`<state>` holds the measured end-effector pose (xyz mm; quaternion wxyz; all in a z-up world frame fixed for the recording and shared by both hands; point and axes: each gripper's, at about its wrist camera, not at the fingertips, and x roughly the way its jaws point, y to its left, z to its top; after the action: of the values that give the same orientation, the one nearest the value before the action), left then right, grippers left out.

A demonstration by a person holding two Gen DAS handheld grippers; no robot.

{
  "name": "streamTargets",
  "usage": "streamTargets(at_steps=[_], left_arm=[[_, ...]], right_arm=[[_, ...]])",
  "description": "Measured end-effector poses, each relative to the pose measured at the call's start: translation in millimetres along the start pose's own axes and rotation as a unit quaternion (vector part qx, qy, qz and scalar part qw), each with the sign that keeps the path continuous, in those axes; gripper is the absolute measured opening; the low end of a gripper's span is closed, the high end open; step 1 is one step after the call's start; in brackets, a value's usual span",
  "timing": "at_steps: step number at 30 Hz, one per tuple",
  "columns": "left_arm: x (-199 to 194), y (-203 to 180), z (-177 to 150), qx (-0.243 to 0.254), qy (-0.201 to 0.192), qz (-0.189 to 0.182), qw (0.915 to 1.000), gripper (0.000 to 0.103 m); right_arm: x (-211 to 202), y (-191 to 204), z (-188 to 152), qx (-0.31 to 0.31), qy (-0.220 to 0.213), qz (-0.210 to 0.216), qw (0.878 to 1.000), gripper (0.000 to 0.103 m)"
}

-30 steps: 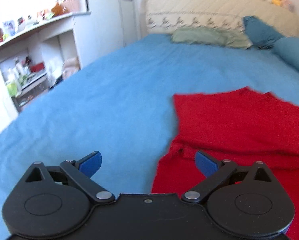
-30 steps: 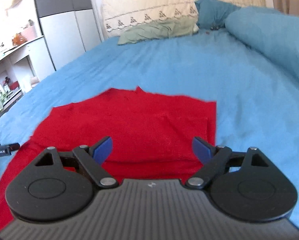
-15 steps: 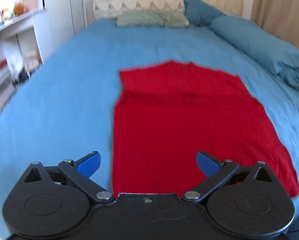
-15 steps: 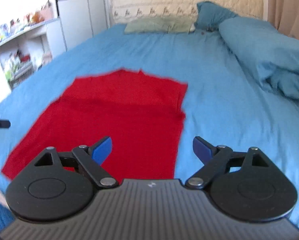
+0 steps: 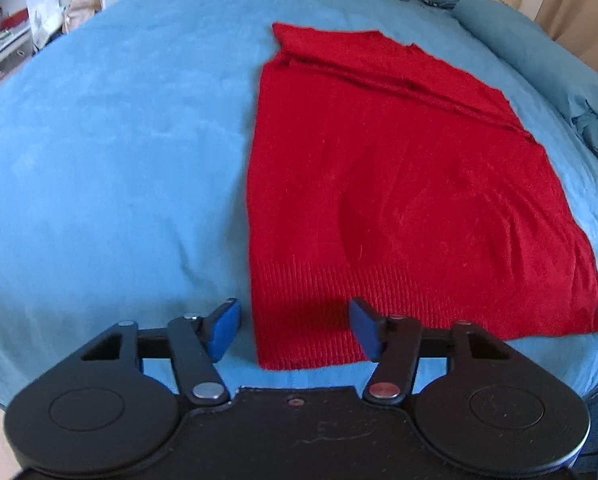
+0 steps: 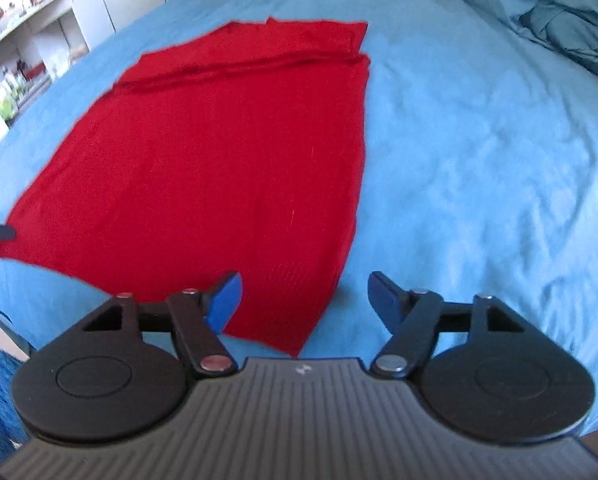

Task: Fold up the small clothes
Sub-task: 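Grasp the sweater hem with both tools and lift it, then carry the hem toward the collar with both tools and open them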

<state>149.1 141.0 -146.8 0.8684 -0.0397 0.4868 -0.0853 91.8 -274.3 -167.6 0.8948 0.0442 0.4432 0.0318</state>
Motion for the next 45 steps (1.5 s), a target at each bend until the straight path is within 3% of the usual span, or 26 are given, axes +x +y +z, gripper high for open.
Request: streamTargets(at_steps=[9,12,14,15,16,19,24,30,36,41,45], left_arm=[[5,-2,-5,0.009,-0.005,0.007,0.9999,0.052],[6,-5,-3,0.017,-0.001,0.003,0.9999,0.035],[5,-6,-1,0.018,0.004,0.001,0.9998,0.011],[4,-7,0,0.021,0.005,0.003,0.9998,0.008],[3,-8,2,0.023,0.006,0.004,0.9997,0.007],[-7,-13,7,0.033,-0.002,0.008,0.9994,0.006],[-39,-20,31,0.029,-0.057,0.011,0.9979,0.005],[-64,-34,104,0.016,-0.135,0.013,0.9906,0.005],[-40,-46,211,-0.003,-0.188,0.026,0.9818,0.005],[30,-54,299,-0.021,-0.198,0.05,0.9786,0.005],[113,-60,339,-0.037,-0.188,0.085,0.9778,0.005]], right_arm=[[13,5,-7,0.009,0.011,-0.004,1.0,0.073],[11,9,-7,0.006,0.008,0.004,1.0,0.053],[11,13,-8,0.005,0.006,0.009,1.0,0.036],[11,14,-7,0.006,0.004,0.01,1.0,0.032],[11,13,-6,0.009,0.001,0.012,1.0,0.027],[4,10,0,0.024,-0.011,0.02,0.999,0.026],[-23,7,25,0.027,-0.053,0.042,0.997,0.025],[-43,-6,101,0.051,-0.109,0.064,0.991,0.025],[-24,-20,216,0.062,-0.156,0.064,0.984,0.025],[47,-33,315,0.061,-0.167,0.047,0.983,0.025],[133,-35,356,0.042,-0.165,0.028,0.985,0.025]])
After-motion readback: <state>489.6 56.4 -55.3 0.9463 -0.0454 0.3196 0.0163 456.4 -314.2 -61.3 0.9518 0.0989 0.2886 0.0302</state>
